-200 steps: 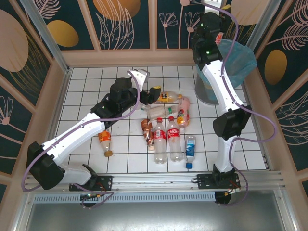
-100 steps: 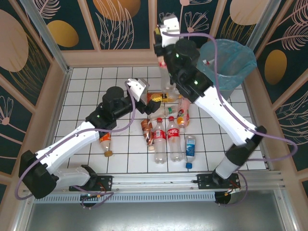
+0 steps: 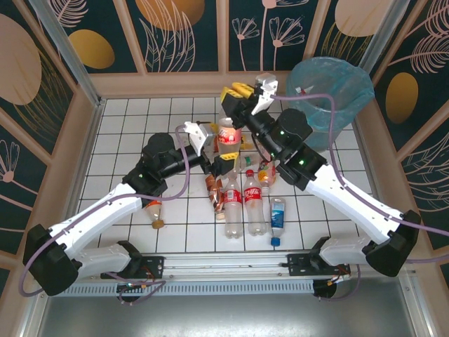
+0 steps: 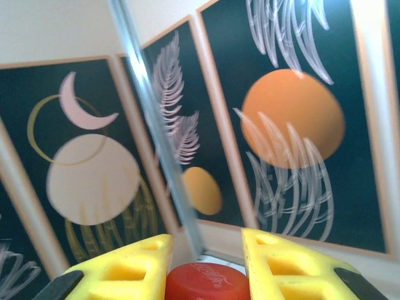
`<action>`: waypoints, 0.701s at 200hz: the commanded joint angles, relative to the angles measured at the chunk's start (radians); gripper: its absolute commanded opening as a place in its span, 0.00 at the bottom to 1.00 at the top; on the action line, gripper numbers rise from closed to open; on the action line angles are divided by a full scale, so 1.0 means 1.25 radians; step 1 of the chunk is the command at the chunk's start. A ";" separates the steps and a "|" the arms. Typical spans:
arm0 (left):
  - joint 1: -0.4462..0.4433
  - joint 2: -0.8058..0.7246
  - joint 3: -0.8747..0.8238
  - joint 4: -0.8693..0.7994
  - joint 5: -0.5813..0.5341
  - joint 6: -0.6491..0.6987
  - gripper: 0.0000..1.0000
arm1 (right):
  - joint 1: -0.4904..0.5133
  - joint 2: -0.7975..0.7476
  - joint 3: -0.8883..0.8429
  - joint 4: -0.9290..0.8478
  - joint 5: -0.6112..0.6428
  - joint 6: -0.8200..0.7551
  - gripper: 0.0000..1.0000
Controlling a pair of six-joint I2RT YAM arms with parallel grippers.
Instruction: Put the plastic bottles in the bin
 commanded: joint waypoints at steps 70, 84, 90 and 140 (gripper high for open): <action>-0.002 0.000 0.017 0.036 0.014 -0.027 0.28 | 0.015 -0.066 -0.056 0.091 -0.099 0.085 0.01; -0.002 -0.006 0.017 0.026 0.005 -0.010 0.17 | 0.012 -0.075 -0.030 0.002 -0.154 0.058 0.27; -0.002 -0.009 0.018 0.019 0.005 -0.001 0.16 | 0.011 -0.075 -0.012 -0.042 -0.184 0.046 0.40; -0.002 -0.014 0.033 -0.046 0.019 0.079 0.16 | 0.006 -0.026 0.174 -0.404 -0.290 -0.001 0.45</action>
